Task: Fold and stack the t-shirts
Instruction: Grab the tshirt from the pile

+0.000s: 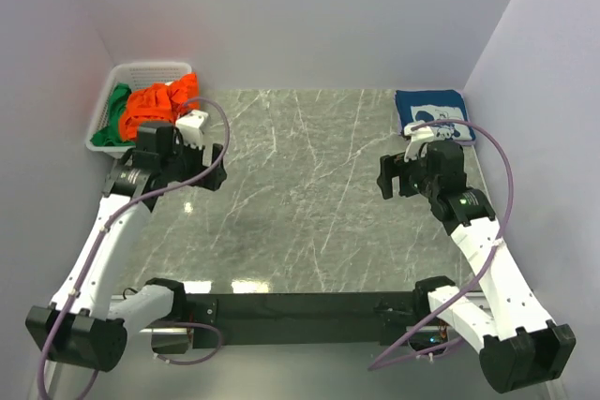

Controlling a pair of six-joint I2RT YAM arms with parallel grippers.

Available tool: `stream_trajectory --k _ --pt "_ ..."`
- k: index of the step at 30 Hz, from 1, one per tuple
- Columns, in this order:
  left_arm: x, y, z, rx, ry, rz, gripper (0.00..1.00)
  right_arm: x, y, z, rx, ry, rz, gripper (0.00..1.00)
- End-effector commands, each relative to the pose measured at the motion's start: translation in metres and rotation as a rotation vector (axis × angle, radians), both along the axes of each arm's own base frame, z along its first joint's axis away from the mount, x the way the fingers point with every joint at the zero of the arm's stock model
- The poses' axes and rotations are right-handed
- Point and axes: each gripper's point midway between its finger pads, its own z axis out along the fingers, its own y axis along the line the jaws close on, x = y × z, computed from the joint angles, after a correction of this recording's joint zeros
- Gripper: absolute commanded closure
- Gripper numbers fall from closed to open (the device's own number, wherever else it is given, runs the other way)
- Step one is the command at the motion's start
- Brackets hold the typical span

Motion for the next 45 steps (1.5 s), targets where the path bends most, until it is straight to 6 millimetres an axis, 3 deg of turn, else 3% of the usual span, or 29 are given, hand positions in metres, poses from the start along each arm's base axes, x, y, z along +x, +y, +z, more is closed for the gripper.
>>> stream_trajectory --k 1,2,4,5,6,8,9,10,11,12,13,14,15,16,18,19,20,21,22,29,32,33,36,37,39,41,42,43,45 --pt "0.020 -0.003 0.036 -0.031 -0.082 0.010 0.01 0.006 -0.002 0.006 -0.017 -0.010 -0.001 0.07" --pt "0.030 -0.001 0.035 -0.014 -0.076 0.017 0.01 0.006 -0.001 0.005 -0.016 -0.005 0.003 0.07" --pt "0.050 0.011 0.059 0.011 -0.127 0.057 0.01 0.007 -0.001 0.006 -0.016 0.000 0.005 0.07" --pt "0.065 0.017 0.055 0.039 -0.113 0.070 0.01 0.008 0.000 0.004 -0.019 0.011 0.005 0.07" --pt "0.078 0.023 0.076 0.047 -0.163 0.083 0.01 0.009 -0.001 0.006 -0.019 0.008 0.004 0.07" --pt "0.107 0.046 0.073 0.088 -0.151 0.122 0.01 0.010 0.001 0.004 -0.022 0.025 0.011 0.07" --pt "0.120 0.054 0.092 0.089 -0.193 0.131 0.01 0.011 0.001 0.004 -0.023 0.029 0.013 0.07" --pt "0.138 0.074 0.080 0.106 -0.160 0.158 0.01 0.011 0.001 0.002 -0.025 0.036 0.014 0.07" --pt "0.151 0.084 0.098 0.116 -0.198 0.180 0.01 0.011 0.001 0.001 -0.026 0.040 0.016 0.07" --pt "0.161 0.093 0.097 0.127 -0.197 0.188 0.01 0.012 0.001 0.000 -0.027 0.046 0.015 0.07" --pt "0.178 0.111 0.080 0.150 -0.158 0.206 0.01 0.013 0.001 -0.002 -0.029 0.052 0.013 0.07" --pt "0.189 0.122 0.090 0.165 -0.183 0.229 0.01 0.013 0.001 -0.004 -0.032 0.056 0.013 0.07" --pt "0.197 0.130 0.085 0.173 -0.172 0.234 0.01 0.013 0.000 -0.006 -0.035 0.063 0.011 0.07" --pt "0.210 0.146 0.065 0.187 -0.132 0.249 0.01 0.014 0.001 -0.008 -0.036 0.072 0.013 0.07" --pt "0.226 0.164 0.066 0.202 -0.143 0.282 0.01 0.014 0.002 -0.014 -0.036 0.089 0.023 0.07" --pt "0.235 0.177 0.045 0.202 -0.099 0.297 0.01 0.014 0.003 -0.017 -0.036 0.103 0.025 0.07" --pt "0.242 0.183 0.048 0.204 -0.109 0.305 0.01 0.014 0.003 -0.020 -0.037 0.114 0.029 0.07" --pt "0.246 0.189 0.039 0.213 -0.087 0.319 0.00 0.015 0.004 -0.020 -0.038 0.118 0.029 0.07" --pt "0.253 0.196 0.018 0.224 -0.046 0.318 0.01 0.017 0.004 -0.023 -0.039 0.129 0.029 0.07" --pt "0.261 0.208 -0.054 0.264 0.069 0.306 0.01 0.021 0.007 -0.030 -0.039 0.169 0.041 0.07" --pt "0.263 0.206 -0.072 0.250 0.099 0.293 0.02 0.021 0.007 -0.032 -0.041 0.178 0.043 0.07" --pt "0.263 0.206 -0.075 0.247 0.105 0.292 0.04 0.021 0.008 -0.033 -0.042 0.182 0.047 0.07" --pt "0.270 0.209 -0.075 0.252 0.096 0.301 0.26 0.021 0.008 -0.033 -0.041 0.185 0.049 0.07" --pt "0.272 0.211 -0.076 0.251 0.098 0.304 0.41 0.021 0.008 -0.034 -0.043 0.186 0.047 0.07" --pt "0.277 0.211 -0.062 0.251 0.075 0.301 0.63 0.022 0.008 -0.033 -0.043 0.186 0.047 0.07" --pt "0.286 0.215 -0.040 0.256 0.031 0.313 0.80 0.022 0.009 -0.033 -0.043 0.184 0.051 0.07" --pt "0.286 0.215 -0.033 0.254 0.027 0.318 0.97 0.022 0.009 -0.033 -0.042 0.186 0.052 0.08" --pt "0.289 0.218 -0.021 0.253 0.001 0.329 0.99 0.022 0.009 -0.033 -0.041 0.189 0.052 0.08" --pt "0.295 0.221 0.033 0.242 -0.119 0.344 0.99 0.022 0.009 -0.032 -0.040 0.186 0.053 0.08"
